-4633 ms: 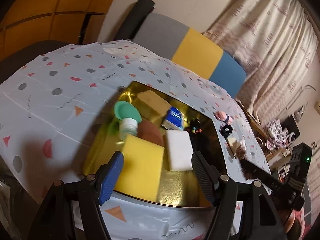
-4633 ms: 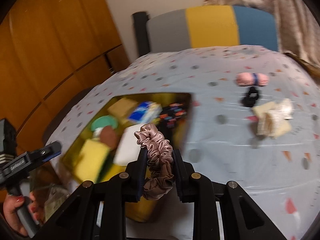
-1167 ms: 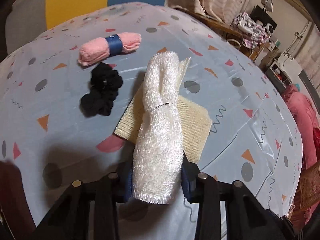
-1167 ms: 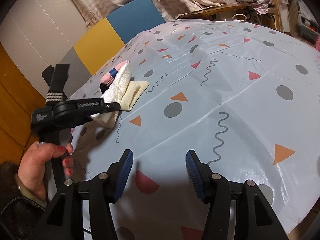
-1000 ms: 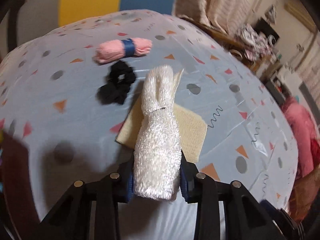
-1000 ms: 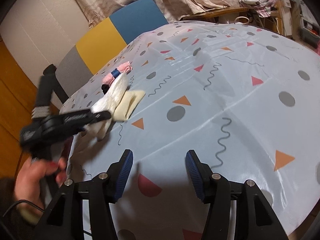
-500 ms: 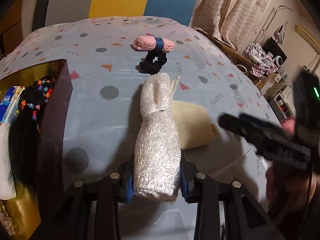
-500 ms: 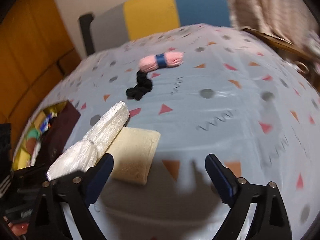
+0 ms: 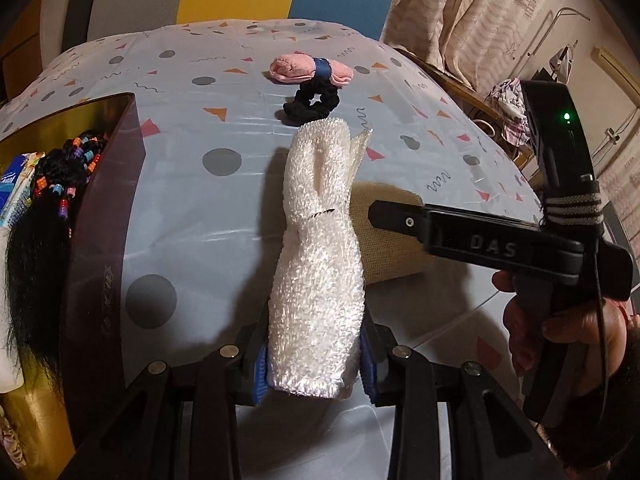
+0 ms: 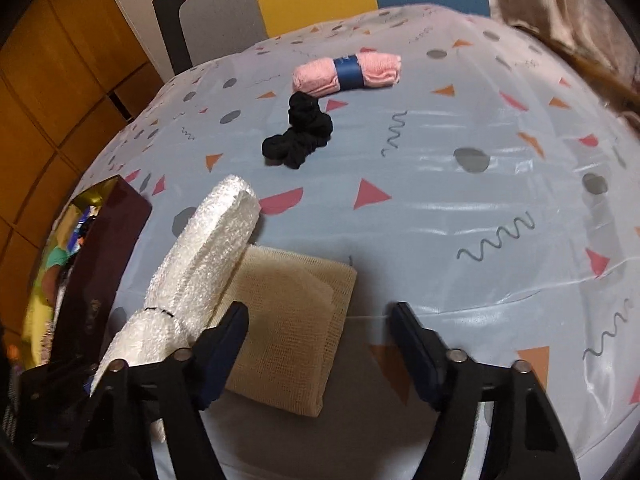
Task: Organize rigid objects
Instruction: 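Grasp the beige mesh cloth with the right tool while the left tool holds the towel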
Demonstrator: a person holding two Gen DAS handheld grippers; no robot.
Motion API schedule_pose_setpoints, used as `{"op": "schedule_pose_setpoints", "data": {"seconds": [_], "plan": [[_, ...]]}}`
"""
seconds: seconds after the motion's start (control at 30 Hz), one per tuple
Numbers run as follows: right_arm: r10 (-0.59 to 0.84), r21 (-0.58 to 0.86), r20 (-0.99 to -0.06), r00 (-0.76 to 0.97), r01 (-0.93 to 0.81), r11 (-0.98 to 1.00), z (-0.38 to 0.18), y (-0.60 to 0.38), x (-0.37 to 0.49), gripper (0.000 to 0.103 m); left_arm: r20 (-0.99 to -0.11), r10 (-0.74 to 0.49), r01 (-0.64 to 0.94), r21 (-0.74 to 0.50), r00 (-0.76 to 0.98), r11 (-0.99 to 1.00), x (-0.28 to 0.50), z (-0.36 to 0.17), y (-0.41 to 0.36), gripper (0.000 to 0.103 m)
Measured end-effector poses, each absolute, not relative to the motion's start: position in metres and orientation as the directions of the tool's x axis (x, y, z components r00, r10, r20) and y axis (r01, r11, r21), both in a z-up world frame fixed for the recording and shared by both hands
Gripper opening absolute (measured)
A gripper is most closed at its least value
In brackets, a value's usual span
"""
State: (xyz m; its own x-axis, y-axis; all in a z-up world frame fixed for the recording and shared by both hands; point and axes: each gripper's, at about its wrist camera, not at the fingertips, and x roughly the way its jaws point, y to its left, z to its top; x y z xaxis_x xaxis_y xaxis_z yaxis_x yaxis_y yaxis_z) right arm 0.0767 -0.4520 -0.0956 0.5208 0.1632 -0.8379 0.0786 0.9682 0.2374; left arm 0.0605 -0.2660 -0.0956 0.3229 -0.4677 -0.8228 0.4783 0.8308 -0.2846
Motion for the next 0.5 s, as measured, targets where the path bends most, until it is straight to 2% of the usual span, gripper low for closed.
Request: {"op": "schedule_pose_setpoints", "data": {"seconds": [0.03, 0.07, 0.17, 0.33, 0.5], "plan": [[0.176, 0.249, -0.835, 0.522, 0.072, 0.966, -0.095, -0.451, 0.076, 0.039, -0.823, -0.467, 0.479, -0.283, 0.323, 0.831, 0.061, -0.096, -0.266, 0.035], [0.189, 0.263, -0.831, 0.523, 0.071, 0.962, -0.094, -0.449, 0.076, 0.031, -0.825, -0.464, 0.481, -0.279, 0.323, 0.831, 0.060, -0.096, -0.267, 0.035], [0.189, 0.268, -0.823, 0.535, 0.072, 0.961, -0.090, -0.446, 0.070, 0.018, -0.828, -0.455, 0.485, -0.266, 0.329, 0.833, 0.060, -0.095, -0.267, 0.035], [0.158, 0.307, -0.783, 0.602, 0.152, 0.939, -0.073, -0.469, 0.040, 0.010, -0.826, -0.462, 0.490, -0.272, 0.323, 0.828, 0.057, -0.095, -0.269, 0.035], [-0.001, 0.240, -0.775, 0.631, 0.296, 0.925, -0.064, -0.503, -0.004, 0.010, -0.830, -0.450, 0.502, -0.250, 0.329, 0.828, 0.051, -0.094, -0.272, 0.035]]}}
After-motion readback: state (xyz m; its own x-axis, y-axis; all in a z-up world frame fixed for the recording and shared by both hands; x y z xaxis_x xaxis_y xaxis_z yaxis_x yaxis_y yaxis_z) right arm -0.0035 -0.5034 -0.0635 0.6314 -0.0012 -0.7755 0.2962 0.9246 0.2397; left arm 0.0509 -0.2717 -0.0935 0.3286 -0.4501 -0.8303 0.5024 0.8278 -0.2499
